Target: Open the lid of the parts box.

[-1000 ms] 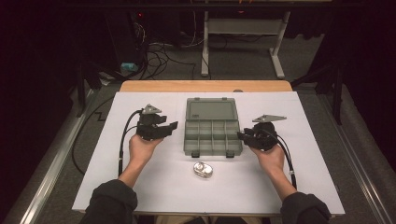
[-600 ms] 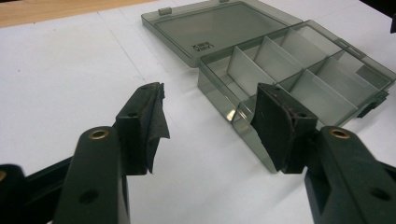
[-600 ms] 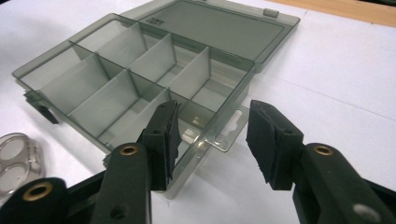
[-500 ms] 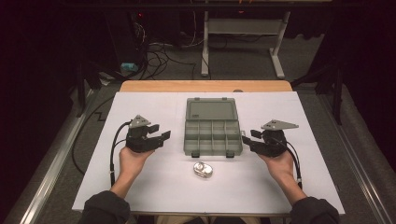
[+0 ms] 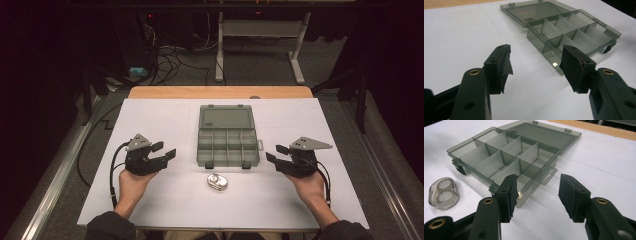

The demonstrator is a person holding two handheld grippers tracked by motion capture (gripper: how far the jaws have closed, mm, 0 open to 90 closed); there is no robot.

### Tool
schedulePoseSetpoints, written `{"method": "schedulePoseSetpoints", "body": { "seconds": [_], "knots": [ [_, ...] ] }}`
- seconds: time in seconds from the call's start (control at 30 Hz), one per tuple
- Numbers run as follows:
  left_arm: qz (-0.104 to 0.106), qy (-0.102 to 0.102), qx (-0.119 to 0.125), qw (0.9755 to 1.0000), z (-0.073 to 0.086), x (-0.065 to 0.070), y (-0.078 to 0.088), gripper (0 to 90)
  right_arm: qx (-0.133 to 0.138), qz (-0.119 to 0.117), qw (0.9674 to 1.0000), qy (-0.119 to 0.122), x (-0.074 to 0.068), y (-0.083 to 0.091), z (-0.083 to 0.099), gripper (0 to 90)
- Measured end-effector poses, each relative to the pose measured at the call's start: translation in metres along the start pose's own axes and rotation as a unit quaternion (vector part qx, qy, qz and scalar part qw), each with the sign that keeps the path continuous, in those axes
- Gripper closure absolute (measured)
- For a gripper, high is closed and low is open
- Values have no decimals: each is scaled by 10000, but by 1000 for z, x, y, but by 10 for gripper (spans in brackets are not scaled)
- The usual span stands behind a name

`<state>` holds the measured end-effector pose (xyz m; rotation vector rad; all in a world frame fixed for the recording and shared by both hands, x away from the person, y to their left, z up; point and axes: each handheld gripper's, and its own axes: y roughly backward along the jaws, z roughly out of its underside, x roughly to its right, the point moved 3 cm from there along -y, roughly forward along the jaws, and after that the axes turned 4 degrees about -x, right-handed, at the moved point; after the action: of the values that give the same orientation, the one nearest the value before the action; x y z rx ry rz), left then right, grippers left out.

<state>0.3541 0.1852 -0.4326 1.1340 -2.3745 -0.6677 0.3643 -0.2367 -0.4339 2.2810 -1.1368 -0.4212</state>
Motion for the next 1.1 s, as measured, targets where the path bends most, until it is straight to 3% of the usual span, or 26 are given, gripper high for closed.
{"method": "schedulePoseSetpoints", "body": {
  "seconds": [0.43,0.67,0.87,1.1],
  "knots": [
    [34,28,119,9999,14,3,10,398,171,-1,9998,-71,4,11,12,479],
    [-7,150,278,9995,26,0,20,391,222,-2,9997,-76,6,17,20,465],
    [14,87,317,9995,36,1,30,386,216,55,9997,-109,7,22,28,456],
    [-51,196,473,9987,46,-3,42,372,306,96,9994,-161,8,30,38,447]
  ]
}}
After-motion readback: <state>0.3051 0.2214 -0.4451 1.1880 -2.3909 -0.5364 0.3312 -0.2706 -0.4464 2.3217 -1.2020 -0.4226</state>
